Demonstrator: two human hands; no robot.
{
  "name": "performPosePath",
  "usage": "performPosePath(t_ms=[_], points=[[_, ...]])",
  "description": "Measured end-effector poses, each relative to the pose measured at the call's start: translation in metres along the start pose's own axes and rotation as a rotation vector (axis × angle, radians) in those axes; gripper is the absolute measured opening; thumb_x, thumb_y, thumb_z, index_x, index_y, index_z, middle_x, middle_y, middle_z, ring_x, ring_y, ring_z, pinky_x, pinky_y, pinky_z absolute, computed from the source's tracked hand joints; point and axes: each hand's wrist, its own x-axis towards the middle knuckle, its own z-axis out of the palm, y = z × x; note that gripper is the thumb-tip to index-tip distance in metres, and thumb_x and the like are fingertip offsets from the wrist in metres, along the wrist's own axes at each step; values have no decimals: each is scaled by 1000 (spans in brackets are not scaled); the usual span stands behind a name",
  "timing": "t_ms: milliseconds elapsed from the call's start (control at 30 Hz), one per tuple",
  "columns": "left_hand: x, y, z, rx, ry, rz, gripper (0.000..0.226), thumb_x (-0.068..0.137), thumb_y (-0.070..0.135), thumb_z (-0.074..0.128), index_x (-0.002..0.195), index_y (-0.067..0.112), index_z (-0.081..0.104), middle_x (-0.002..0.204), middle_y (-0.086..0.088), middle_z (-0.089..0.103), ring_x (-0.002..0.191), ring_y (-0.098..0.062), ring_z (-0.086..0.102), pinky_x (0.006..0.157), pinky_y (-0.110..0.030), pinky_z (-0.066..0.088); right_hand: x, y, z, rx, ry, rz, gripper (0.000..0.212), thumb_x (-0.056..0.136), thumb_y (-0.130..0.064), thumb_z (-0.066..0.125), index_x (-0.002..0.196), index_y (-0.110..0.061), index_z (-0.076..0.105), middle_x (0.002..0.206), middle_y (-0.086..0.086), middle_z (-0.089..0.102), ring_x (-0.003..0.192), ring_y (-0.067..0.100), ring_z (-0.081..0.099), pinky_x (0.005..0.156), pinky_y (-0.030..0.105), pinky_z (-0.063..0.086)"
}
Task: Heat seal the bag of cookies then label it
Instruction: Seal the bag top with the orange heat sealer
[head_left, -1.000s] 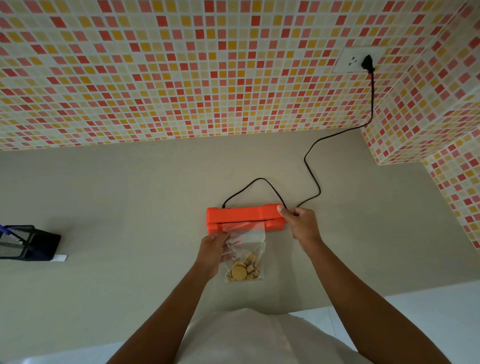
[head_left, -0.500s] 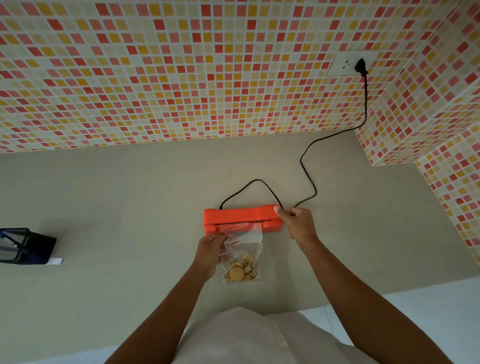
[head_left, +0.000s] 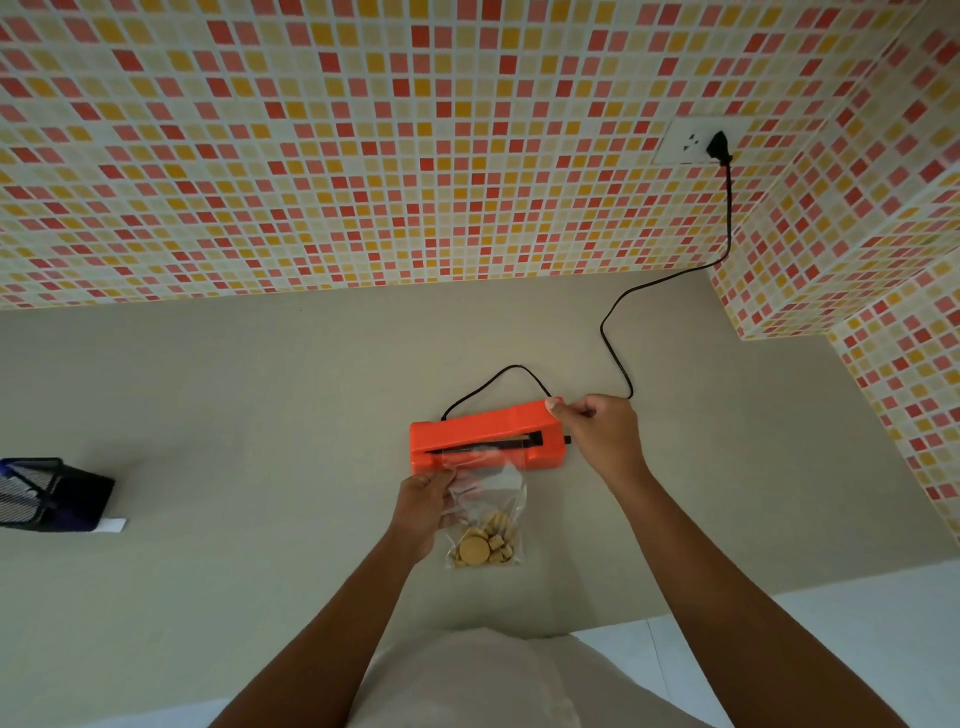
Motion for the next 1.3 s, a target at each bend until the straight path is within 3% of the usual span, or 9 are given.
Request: performPosePath(t_ms=[233,533,667,800,933,1000,1100,1200,1300], points=[[4,-1,0,-4,13,-1,25,101,25,51,104,5,67,92,-14,74,77,-26,73,68,-40,57,-20,-61,-5,69,-174,-177,32,86,-40,72,75,-10,66,67,2,62,59,5,53,56,13,40],[5,0,0,25,31,-8,27,101,26,51,108,6,67,103,-19,73,93,-37,70,72,-42,58,-30,-116,21,84,-317,-326,34,85,-41,73,72,-13,59,63,-6,53,57,5,46,57,18,40],[4,2,0,38,42,-25,28,101,24,50,105,4,68,90,-14,73,81,-32,69,65,-38,58,-33,-130,32,63,-378,-345,38,85,-45,71,74,-12,58,64,-2,56,56,7,48,57,22,42],[3,4,1,48,31,-42,26,102,22,47,97,7,69,74,-1,75,78,-30,65,62,-35,57,-36,-143,42,3,-399,-350,33,87,-49,68,79,-18,64,75,0,69,68,14,65,67,35,53],[3,4,1,33,25,-36,24,102,21,48,103,6,67,71,0,74,70,-24,68,58,-32,57,-39,-152,47,12,-540,-363,17,94,-34,63,98,-19,71,89,-3,75,59,-2,64,61,23,51],[3,4,0,36,21,-35,24,102,20,48,104,6,67,71,-1,74,69,-24,68,58,-32,57,-39,-152,46,40,-598,-348,18,97,-28,61,108,-18,71,95,-2,76,49,1,61,56,19,51],[4,3,0,44,11,-34,27,102,22,48,106,5,68,82,-6,76,72,-25,67,59,-33,57,-36,-141,41,134,-568,-262,18,97,-24,60,109,-16,70,93,-1,77,50,16,58,56,26,54],[4,2,-1,34,11,-27,26,101,24,50,107,4,67,89,-14,71,79,-31,66,61,-35,58,-28,-107,35,271,-435,-79,15,95,-24,63,98,-12,71,82,4,74,50,16,53,48,22,46],[5,1,-3,22,-5,-27,28,100,25,52,109,2,66,96,-21,68,87,-36,68,59,-35,58,-23,-52,31,212,-232,144,16,92,-22,64,88,-8,71,70,3,73,46,16,53,49,27,45]])
